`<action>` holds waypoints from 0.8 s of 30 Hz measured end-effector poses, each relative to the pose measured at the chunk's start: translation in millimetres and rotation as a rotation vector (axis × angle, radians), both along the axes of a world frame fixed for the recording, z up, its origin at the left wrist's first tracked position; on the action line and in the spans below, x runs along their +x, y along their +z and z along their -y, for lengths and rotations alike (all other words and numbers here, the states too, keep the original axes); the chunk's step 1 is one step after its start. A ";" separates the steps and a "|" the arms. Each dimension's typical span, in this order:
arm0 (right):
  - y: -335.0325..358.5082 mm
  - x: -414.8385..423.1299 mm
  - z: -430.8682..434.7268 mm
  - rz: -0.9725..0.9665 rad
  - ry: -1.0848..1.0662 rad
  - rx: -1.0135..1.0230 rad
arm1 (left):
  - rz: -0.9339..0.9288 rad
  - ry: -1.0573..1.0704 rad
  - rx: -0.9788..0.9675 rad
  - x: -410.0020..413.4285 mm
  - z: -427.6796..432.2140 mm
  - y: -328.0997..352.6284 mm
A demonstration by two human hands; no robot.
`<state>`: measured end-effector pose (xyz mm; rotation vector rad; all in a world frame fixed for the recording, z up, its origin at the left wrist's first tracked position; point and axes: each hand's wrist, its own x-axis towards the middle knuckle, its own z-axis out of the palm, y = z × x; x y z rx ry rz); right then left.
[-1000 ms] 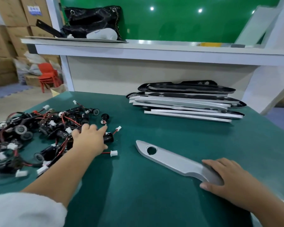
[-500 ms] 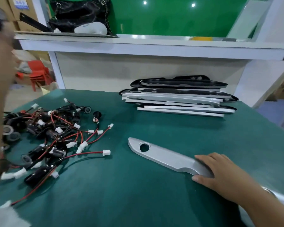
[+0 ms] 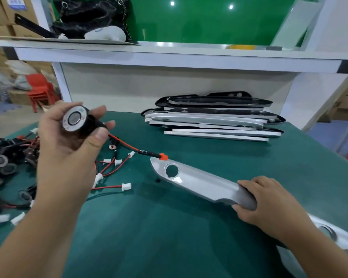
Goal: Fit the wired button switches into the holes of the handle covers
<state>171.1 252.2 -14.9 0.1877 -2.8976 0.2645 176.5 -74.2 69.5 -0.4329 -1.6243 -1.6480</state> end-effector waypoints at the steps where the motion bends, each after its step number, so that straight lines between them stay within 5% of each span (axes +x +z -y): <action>1: 0.3 0.2 -0.3 -0.001 0.002 -0.003 | 0.020 0.008 0.004 -3.5 -2.0 -3.8; 15: -0.2 4.6 9.4 -0.128 0.009 -0.061 | 0.136 -0.150 -0.096 -16.1 -22.9 -30.4; 19: 4.5 7.1 14.6 -0.258 0.030 -0.139 | 0.189 0.099 -0.506 -26.1 -34.8 -37.0; 24: 7.4 6.8 8.5 -0.260 -0.014 -0.148 | 0.243 0.132 -0.752 -39.5 -44.8 -49.3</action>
